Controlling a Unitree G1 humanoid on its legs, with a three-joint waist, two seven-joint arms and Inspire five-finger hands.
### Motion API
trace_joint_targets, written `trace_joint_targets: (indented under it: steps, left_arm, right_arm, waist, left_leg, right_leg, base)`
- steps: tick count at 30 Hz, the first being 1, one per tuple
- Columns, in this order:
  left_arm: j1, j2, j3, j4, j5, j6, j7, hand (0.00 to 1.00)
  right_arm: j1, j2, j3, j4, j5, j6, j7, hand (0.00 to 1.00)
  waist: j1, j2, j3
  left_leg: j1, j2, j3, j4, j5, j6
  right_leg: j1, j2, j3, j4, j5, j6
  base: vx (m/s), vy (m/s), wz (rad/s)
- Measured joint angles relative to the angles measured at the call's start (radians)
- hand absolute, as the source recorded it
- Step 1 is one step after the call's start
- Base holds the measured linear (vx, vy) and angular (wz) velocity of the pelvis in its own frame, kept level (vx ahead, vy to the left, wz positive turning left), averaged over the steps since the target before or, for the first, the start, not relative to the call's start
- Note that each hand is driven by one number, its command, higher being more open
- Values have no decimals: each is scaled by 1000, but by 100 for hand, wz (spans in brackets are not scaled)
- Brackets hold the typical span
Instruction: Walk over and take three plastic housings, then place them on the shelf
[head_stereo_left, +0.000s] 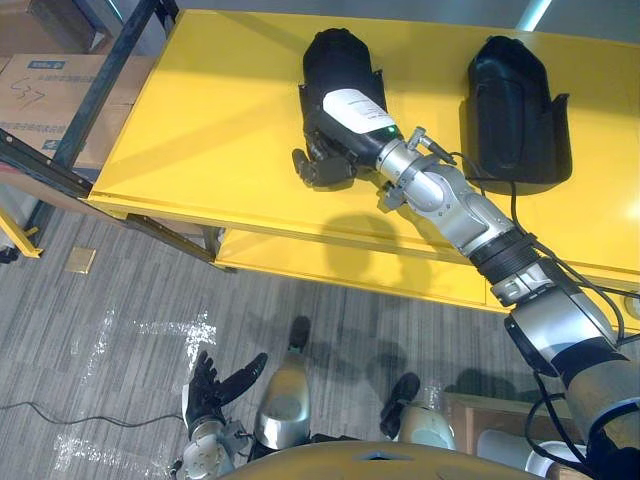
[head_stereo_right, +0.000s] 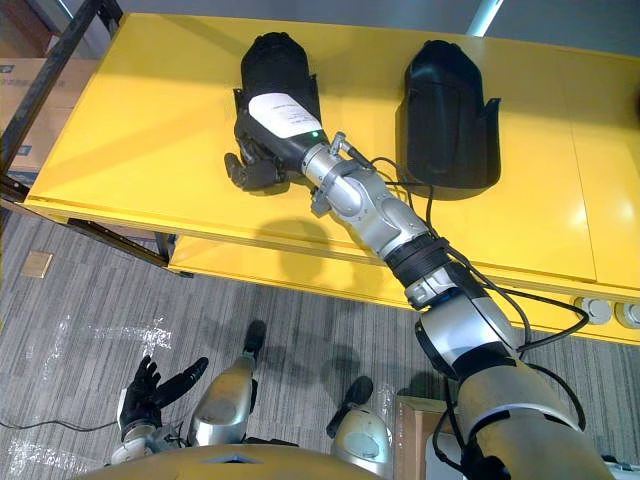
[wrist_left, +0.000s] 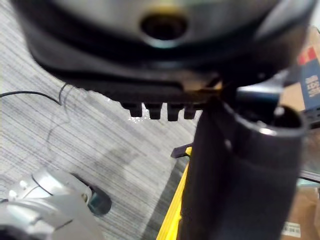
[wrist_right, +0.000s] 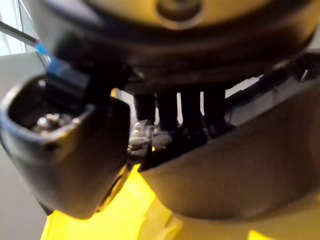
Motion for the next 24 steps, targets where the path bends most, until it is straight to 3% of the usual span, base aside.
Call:
trace_joint_targets:
  steps: [3,4,8,13,18,22,24]
  left_arm:
    - [-3,0,-1,16,-2,0,0,100]
    - [-3,0,-1,19,-2,0,0,100]
    - [-3,0,-2,24,-2,0,0,100]
    - [-9,3,-9,70,-2,-22,2,100]
    - [-28,11,-22,101,-2,-23,2,100]
    - [-27,38,-17,121,-1,-23,1,100]
    - [-26,57,-9,143,-1,-21,0,100]
  right_arm:
    - [0,0,6,0,1,2,1,0]
    - [0,1,8,-1,1,10,1,100]
    - [3,7,16,-4,7,47,-10,100]
    - [3,43,1,-18,8,49,-124,100]
    - [5,47,-136,-154,79,13,-156,100]
    - [13,37,-247,-321,223,-24,-152,100]
    - [64,31,-295,-420,382,-14,-115,100]
  waist:
    - [0,0,0]
    - [0,-1,0]
    - [0,-3,-2]
    - [-1,-7,-4]
    - [-3,-13,-6]
    - [-30,-56,-33]
    - [-35,-88,-57]
  left_leg:
    - [1,0,2,0,0,2]
    - [1,1,5,0,0,5]
    - [4,1,10,0,0,6]
    - [17,4,26,-1,-1,8]
    - [39,4,33,-4,-1,6]
    - [53,8,53,-4,-7,3]
    - [78,13,81,-4,-16,-1]
  right_leg:
    - [0,0,1,0,0,0]
    - [0,0,1,0,0,0]
    - [0,0,6,0,0,0]
    - [2,1,21,0,1,1]
    - [27,3,22,-11,3,3]
    - [42,9,31,-31,6,7]
    - [57,15,55,-51,12,8]
  base:
    - [0,0,0]
    - [0,0,0]
    - [-14,-20,-2]
    - [-16,-26,-9]
    - [-1,-4,-1]
    - [3,-23,-11]
    - [30,-19,-29]
